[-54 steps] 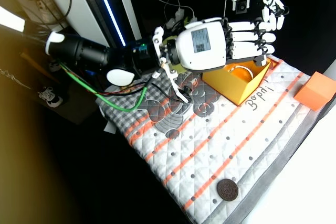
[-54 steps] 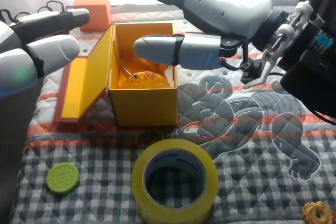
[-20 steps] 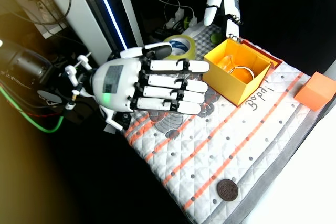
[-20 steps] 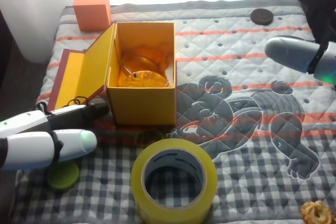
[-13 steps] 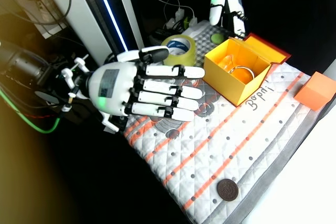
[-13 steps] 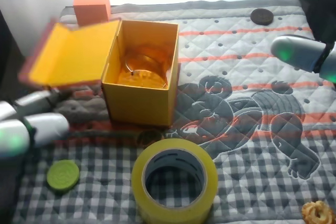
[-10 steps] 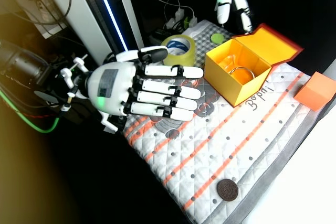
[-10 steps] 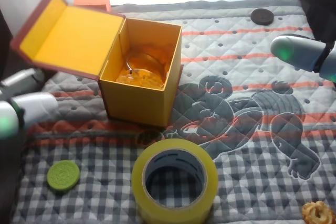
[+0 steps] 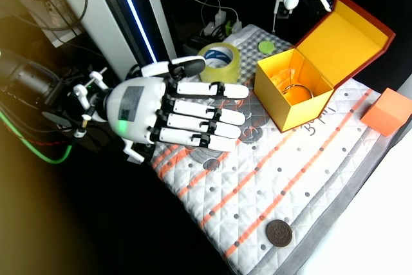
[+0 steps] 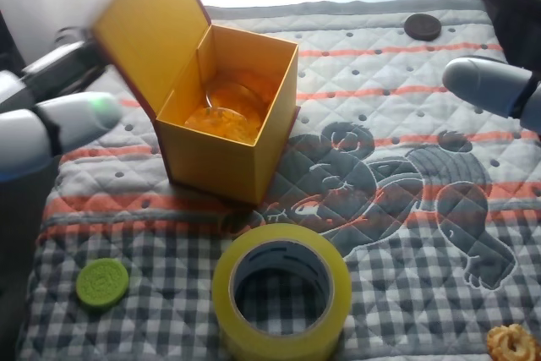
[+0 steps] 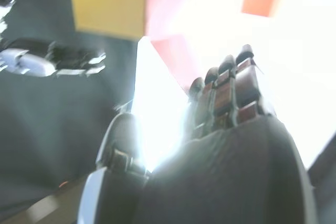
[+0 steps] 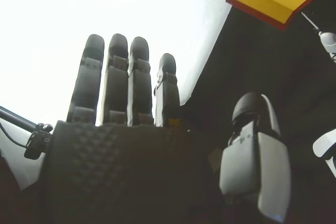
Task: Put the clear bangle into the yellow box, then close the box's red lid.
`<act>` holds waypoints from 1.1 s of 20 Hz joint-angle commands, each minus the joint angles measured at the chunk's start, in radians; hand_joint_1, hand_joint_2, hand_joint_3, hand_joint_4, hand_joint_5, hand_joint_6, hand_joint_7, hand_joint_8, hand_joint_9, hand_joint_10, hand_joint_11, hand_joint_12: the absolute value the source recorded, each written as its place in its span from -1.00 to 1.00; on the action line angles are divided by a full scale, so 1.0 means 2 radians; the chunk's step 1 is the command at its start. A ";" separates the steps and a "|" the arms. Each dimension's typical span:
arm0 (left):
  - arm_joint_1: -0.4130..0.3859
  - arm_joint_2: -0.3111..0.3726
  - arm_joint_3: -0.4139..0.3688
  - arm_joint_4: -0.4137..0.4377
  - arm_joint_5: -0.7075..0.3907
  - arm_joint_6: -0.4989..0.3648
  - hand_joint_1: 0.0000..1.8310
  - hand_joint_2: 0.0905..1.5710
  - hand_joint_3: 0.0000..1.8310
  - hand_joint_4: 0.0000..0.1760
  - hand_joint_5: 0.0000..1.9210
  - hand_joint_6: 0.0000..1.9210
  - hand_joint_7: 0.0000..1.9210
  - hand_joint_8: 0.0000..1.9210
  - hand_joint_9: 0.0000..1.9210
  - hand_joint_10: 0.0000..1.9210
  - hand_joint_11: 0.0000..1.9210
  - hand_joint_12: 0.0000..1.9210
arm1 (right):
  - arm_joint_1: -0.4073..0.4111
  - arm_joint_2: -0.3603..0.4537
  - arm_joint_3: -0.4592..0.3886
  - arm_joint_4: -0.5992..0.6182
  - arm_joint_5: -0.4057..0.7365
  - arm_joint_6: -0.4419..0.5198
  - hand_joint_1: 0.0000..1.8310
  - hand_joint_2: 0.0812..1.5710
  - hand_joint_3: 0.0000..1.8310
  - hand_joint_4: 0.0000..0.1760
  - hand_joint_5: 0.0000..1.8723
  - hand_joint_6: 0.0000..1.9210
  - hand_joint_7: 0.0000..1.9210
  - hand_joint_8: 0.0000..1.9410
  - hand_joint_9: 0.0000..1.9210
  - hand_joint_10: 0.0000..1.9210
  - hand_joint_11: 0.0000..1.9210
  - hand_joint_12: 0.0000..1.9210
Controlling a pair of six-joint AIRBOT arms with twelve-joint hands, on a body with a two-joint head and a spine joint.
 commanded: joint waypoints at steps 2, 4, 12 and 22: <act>-0.038 0.004 0.003 0.044 -0.024 -0.003 -1.00 0.74 -1.00 -1.00 -1.00 -1.00 -1.00 -1.00 -1.00 -1.00 -1.00 -1.00 | 0.000 0.003 0.000 0.007 0.066 0.003 -1.00 0.43 -0.98 0.43 -0.73 -1.00 -0.62 -0.99 -0.71 -1.00 -0.88 -0.86; -0.074 -0.003 0.006 0.105 0.027 -0.025 -1.00 0.72 -1.00 -1.00 -1.00 -1.00 -1.00 -1.00 -1.00 -1.00 -1.00 -1.00 | -0.002 0.003 0.000 0.008 0.067 0.004 -1.00 0.47 -1.00 0.40 -0.73 -1.00 -0.61 -1.00 -0.71 -1.00 -0.88 -0.87; -0.095 -0.043 0.030 0.210 0.125 -0.118 -1.00 0.76 -1.00 -1.00 -0.98 -0.99 -0.98 -0.99 -0.97 -0.99 -0.95 -0.98 | -0.012 0.010 -0.002 0.009 0.073 0.008 -0.98 0.44 -1.00 0.17 -0.74 -1.00 -0.62 -1.00 -0.73 -0.99 -0.90 -0.90; -0.007 -0.015 0.067 -0.020 -0.232 -0.255 -0.71 0.57 -1.00 -1.00 -0.92 -1.00 -0.87 -1.00 -0.87 -0.99 -0.93 -0.69 | -0.086 0.073 -0.065 -0.004 0.195 -0.008 -0.45 0.52 -1.00 -1.00 -0.71 -1.00 -0.51 -0.99 -0.54 -0.98 -0.69 -0.89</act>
